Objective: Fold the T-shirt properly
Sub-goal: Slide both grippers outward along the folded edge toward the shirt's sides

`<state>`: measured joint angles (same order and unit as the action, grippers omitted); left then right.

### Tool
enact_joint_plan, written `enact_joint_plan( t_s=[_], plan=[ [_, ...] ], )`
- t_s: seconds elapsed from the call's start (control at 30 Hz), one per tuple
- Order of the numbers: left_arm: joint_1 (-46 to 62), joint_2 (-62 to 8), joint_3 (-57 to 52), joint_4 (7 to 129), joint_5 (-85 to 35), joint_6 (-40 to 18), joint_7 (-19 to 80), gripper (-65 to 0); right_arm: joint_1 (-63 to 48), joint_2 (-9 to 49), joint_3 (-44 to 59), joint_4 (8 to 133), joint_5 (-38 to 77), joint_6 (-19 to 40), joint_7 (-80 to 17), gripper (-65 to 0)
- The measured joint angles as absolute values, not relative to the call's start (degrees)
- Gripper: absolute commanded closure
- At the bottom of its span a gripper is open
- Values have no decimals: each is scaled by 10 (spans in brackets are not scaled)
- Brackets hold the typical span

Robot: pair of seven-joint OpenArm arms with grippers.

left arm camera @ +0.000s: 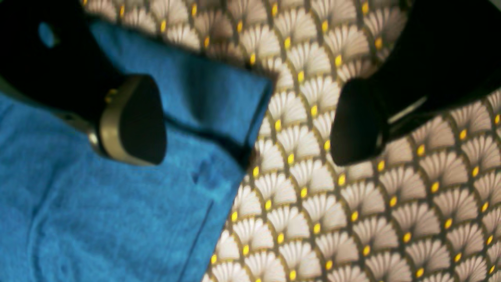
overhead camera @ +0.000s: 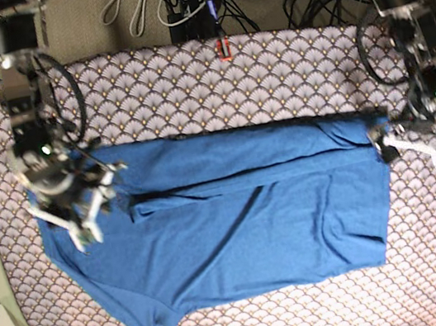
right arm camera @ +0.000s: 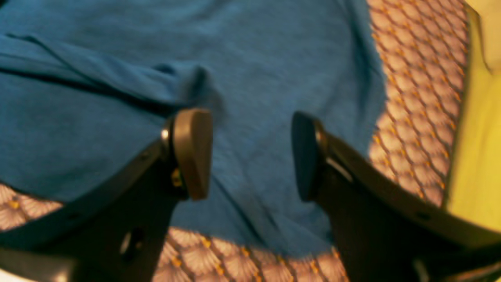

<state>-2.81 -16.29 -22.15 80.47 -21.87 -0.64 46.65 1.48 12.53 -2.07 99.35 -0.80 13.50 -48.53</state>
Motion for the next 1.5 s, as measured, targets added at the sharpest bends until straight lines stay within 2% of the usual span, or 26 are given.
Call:
enact_joint_plan(
  t_s=[0.23,0.47,0.63,0.83,1.27,1.33,1.37,1.4,1.5],
  plan=[
    [-8,-145,-222,810,-214,-9,465,-650,-25,127,26,998,-2,135,-478,-337],
    [9,-120,-222,807,-207,-3,463,-650,-61,147,27,997,-5,136,-462,-337],
    [-9,-121,-221,762,-215,-12,429,-650,-86,163,30,997,-8,137,-460,-336],
    [-17,-124,-222,726,-217,-17,372,-650,-83,161,67,997,-3,137,-453,-336],
    [-20,-124,-220,719,-217,-17,369,-650,-78,161,88,996,-2,137,-454,-337],
    [-19,-124,-221,719,-212,-42,369,-650,-78,160,88,994,-2,137,-454,-337],
    [-19,-125,-221,718,-209,-60,369,-641,-78,161,88,994,-2,137,-454,-337],
    [-19,-126,-222,716,-208,-71,369,-577,-78,161,88,994,-2,137,-454,-337],
    [-19,-126,-224,713,-209,-80,368,-322,-78,160,88,994,-2,137,-454,-337]
  ],
)
